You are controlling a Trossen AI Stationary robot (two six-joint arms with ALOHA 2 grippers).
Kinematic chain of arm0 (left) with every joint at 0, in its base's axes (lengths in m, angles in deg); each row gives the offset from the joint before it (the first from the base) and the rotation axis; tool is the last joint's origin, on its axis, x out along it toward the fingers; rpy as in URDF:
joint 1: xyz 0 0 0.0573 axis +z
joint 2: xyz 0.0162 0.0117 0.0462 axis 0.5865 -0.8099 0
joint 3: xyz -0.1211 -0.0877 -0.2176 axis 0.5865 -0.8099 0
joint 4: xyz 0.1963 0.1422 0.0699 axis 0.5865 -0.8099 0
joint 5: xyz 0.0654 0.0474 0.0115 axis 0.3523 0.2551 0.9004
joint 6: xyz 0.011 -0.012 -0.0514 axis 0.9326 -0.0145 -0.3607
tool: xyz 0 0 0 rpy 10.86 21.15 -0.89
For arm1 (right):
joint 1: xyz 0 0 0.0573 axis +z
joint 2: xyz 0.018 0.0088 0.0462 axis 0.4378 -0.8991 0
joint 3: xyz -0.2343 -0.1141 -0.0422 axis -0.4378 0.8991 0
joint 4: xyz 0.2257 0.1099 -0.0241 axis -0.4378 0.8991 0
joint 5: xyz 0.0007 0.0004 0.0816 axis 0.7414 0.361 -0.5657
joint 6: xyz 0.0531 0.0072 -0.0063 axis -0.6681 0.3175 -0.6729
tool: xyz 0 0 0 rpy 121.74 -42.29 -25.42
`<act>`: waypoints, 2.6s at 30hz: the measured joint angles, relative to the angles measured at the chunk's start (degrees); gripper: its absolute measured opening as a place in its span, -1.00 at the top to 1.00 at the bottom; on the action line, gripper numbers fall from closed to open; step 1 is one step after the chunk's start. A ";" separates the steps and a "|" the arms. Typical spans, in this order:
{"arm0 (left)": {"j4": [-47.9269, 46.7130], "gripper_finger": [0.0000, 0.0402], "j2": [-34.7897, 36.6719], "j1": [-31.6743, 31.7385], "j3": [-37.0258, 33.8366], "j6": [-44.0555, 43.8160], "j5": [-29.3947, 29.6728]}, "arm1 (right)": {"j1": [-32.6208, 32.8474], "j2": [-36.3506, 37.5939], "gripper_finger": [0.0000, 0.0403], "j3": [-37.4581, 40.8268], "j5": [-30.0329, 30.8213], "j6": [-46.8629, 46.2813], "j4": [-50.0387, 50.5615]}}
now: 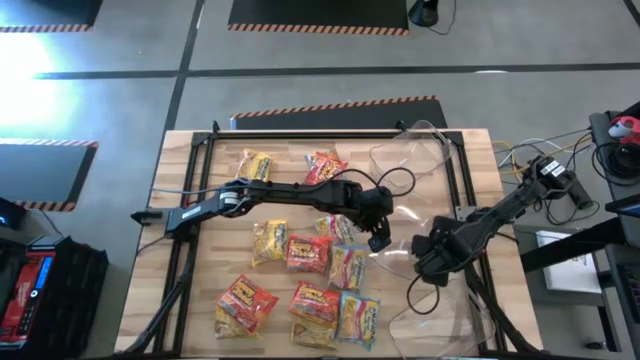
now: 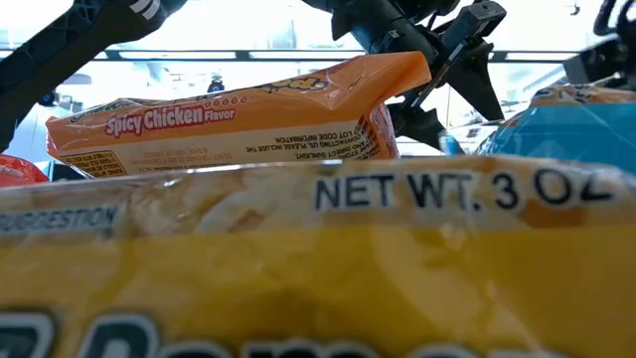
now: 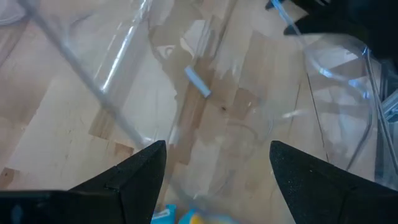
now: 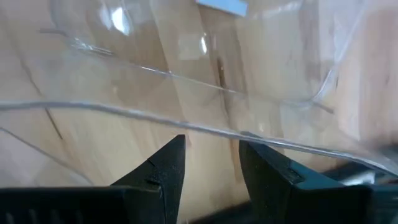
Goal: Sort Maruchan noodles
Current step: Adjust the middle transparent bin, then put the orange noodle pack into the top transparent bin
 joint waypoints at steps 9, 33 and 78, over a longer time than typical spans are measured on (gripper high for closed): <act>-3.41 -0.34 1.75 0.00 0.00 2.34 0.01 | 0.02 2.07 0.31 -5.40 0.34 0.54 5.21; -45.20 -0.34 14.26 -0.25 0.05 11.75 28.39 | -3.05 8.58 0.31 -9.63 26.54 -1.52 -4.08; -44.97 -0.34 29.58 -6.75 -26.79 7.43 45.64 | -25.75 7.79 0.31 -10.18 27.75 -3.86 -11.84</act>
